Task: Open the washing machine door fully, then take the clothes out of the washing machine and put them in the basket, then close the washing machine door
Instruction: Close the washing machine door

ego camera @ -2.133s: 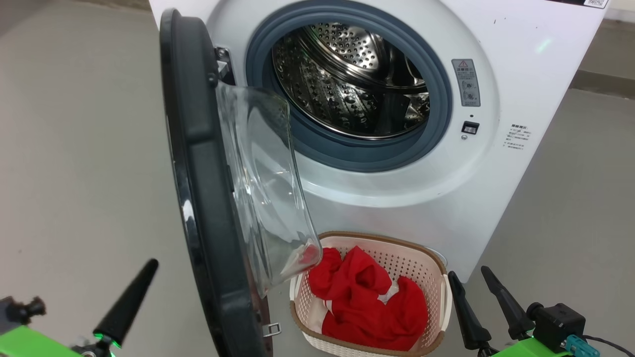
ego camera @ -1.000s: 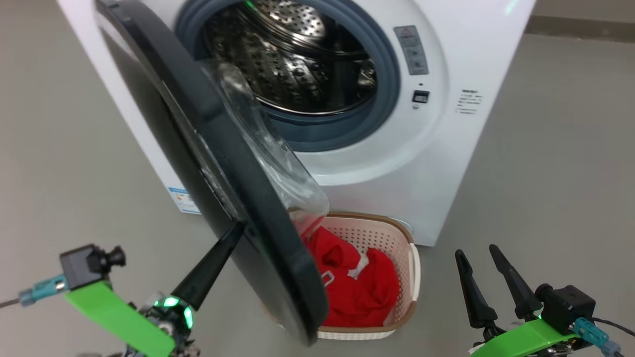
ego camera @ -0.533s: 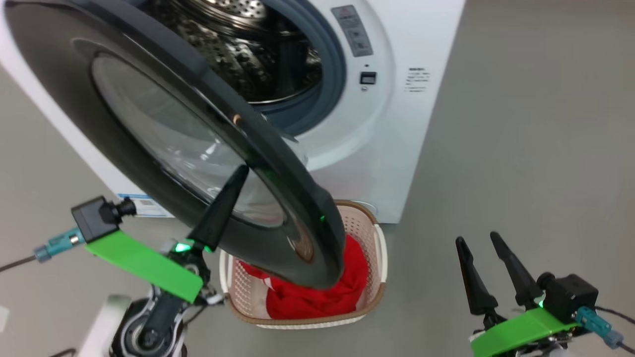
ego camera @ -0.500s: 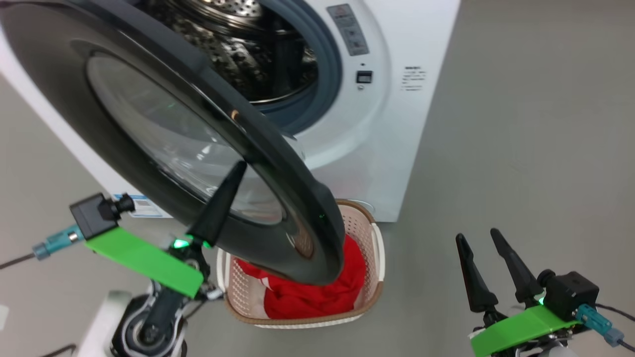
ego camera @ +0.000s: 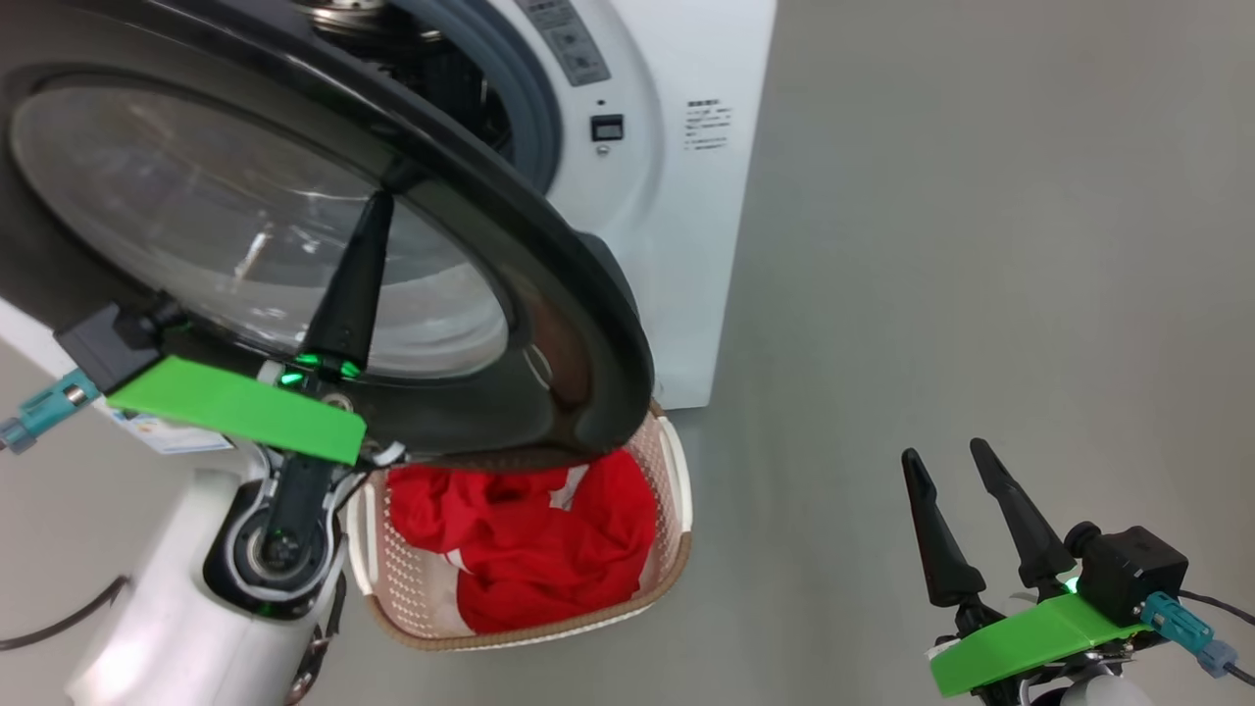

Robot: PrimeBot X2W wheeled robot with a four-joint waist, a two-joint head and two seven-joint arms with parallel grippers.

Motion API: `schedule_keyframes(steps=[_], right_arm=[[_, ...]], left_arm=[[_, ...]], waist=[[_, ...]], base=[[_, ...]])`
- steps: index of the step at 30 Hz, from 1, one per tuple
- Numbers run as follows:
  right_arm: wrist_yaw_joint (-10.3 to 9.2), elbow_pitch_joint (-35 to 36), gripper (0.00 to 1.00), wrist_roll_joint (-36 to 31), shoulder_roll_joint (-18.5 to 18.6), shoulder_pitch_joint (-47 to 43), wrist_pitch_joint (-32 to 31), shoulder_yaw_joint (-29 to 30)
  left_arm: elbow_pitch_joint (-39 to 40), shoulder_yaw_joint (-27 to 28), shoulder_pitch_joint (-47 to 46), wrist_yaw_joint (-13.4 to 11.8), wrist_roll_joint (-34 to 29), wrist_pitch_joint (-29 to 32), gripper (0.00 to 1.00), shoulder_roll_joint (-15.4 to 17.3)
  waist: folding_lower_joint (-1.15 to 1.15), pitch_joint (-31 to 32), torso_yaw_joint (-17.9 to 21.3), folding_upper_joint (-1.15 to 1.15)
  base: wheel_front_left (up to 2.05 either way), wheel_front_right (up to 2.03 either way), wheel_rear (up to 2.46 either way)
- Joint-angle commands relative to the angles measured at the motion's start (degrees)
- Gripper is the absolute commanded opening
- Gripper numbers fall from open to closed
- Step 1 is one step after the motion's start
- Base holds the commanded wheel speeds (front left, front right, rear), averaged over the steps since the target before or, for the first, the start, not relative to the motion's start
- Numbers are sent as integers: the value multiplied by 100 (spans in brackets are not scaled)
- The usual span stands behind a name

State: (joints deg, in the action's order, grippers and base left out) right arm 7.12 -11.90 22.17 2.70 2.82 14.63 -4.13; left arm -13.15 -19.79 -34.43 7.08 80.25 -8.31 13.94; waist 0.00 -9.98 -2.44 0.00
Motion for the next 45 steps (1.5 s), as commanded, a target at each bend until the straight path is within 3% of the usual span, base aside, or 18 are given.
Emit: schedule_keyframes(steps=[1, 14, 23, 27, 42, 45], right_arm=[[36, 159, 100, 60, 18, 234, 37, -82], [36, 157, 100, 61, 18, 210, 37, -24], [36, 130, 100, -20, 18, 96, 37, 33], [36, 112, 100, -80, 18, 6, 37, 76], [36, 113, 100, -231, 18, -326, 37, 304], [36, 126, 100, -245, 18, -404, 37, 345]], left_arm=[[50, 129, -307, 41, 35, -107, 0, 227], [-382, -288, -433, 41, 104, -513, 0, 495], [-596, -510, 307, 41, -152, -659, 0, 637], [-712, -170, 857, 41, -436, -666, 0, 588], [-708, 1153, 2416, 41, -1750, -668, 46, 96], [-641, 1343, 2638, 41, -2046, -668, 75, 22]], waist=[[0, -39, 103, 0], [0, 14, 87, 0], [0, 133, -32, 0], [0, 184, -109, 0], [0, 400, -263, 0], [0, 430, -282, 0]], base=[[0, 0, 0], [0, 0, 0], [0, 0, 0], [0, 0, 0], [0, 0, 0], [0, 0, 0]])
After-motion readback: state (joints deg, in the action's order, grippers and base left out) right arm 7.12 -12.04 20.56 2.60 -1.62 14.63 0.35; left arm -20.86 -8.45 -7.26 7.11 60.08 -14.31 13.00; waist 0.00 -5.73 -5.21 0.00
